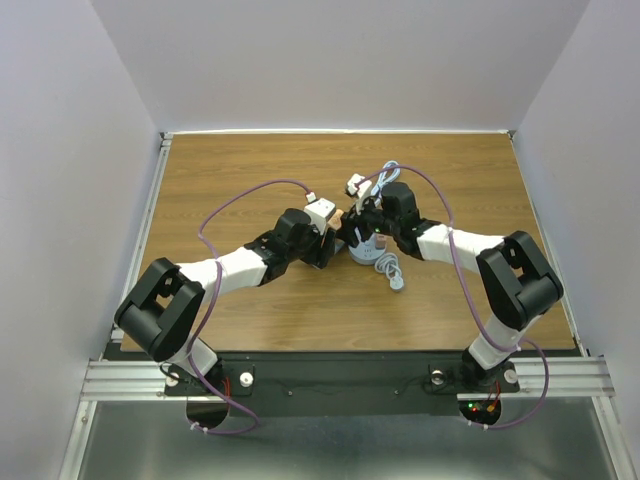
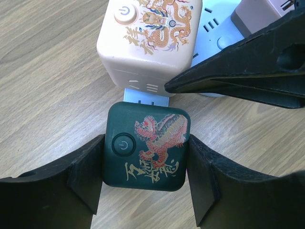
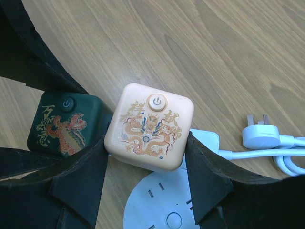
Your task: Insert the plug
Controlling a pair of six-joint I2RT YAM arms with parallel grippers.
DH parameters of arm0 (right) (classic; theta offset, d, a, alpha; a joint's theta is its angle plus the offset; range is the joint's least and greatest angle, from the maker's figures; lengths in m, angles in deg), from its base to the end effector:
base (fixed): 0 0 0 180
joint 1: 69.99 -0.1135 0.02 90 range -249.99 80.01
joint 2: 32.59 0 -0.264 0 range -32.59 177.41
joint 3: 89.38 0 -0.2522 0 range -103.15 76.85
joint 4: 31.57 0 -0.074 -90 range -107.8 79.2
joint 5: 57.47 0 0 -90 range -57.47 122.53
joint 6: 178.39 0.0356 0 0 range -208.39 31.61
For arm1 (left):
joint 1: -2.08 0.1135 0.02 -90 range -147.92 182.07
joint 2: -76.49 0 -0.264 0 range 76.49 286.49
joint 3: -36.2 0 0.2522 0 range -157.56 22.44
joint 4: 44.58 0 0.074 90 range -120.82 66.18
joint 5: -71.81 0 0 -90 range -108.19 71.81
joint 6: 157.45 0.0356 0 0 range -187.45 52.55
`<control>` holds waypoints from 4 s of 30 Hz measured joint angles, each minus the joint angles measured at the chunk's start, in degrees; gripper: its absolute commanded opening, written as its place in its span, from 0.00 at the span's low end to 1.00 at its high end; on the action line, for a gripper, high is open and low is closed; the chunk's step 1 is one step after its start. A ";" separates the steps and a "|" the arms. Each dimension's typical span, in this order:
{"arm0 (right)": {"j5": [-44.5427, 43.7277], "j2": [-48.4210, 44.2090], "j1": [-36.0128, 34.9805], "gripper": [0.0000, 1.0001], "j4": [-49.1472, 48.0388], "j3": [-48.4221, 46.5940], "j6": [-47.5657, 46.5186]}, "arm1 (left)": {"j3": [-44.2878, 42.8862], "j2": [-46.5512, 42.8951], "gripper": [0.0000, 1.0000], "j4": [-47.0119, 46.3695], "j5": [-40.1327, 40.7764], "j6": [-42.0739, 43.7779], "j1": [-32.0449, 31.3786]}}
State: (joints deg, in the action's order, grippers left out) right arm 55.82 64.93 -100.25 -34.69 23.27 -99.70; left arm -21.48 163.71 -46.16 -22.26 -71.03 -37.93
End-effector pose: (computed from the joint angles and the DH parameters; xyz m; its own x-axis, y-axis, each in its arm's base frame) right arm 0.3104 0.1974 0.2000 -0.2348 -0.3455 -0.9086 -0.8292 0.5590 0.0017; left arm 0.2460 -0.2098 0.2015 -0.4015 0.2557 -0.8795 0.6655 0.7411 -0.0884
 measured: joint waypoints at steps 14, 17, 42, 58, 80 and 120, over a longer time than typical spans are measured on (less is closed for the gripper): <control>-2.67 0.02 -0.59 0.01 5.77 -2.62 0.63 | -0.09 0.00 0.00 0.20 0.09 -0.24 0.00; -3.08 -0.09 -0.63 0.01 6.16 -2.62 0.96 | -0.72 0.11 0.00 1.29 0.46 -0.79 0.00; -5.31 0.81 -1.68 0.17 11.63 -6.56 -0.26 | -4.31 0.46 0.00 8.20 3.58 -3.72 -0.90; -4.94 0.83 -1.57 0.50 7.54 -4.72 2.19 | -0.33 -1.29 0.00 2.56 1.79 -2.82 -0.35; -5.95 1.14 -1.70 0.70 7.45 -4.92 5.92 | 1.86 -2.01 0.00 -0.81 1.07 -2.82 0.00; -13.05 -8.83 -3.87 0.94 10.08 -0.42 9.55 | 2.97 -3.48 0.00 -0.39 -0.11 -4.35 -0.02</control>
State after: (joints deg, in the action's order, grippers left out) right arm 42.77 56.10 -104.12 -24.61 22.86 -90.15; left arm -18.51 160.24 -46.55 -22.37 -75.38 -37.96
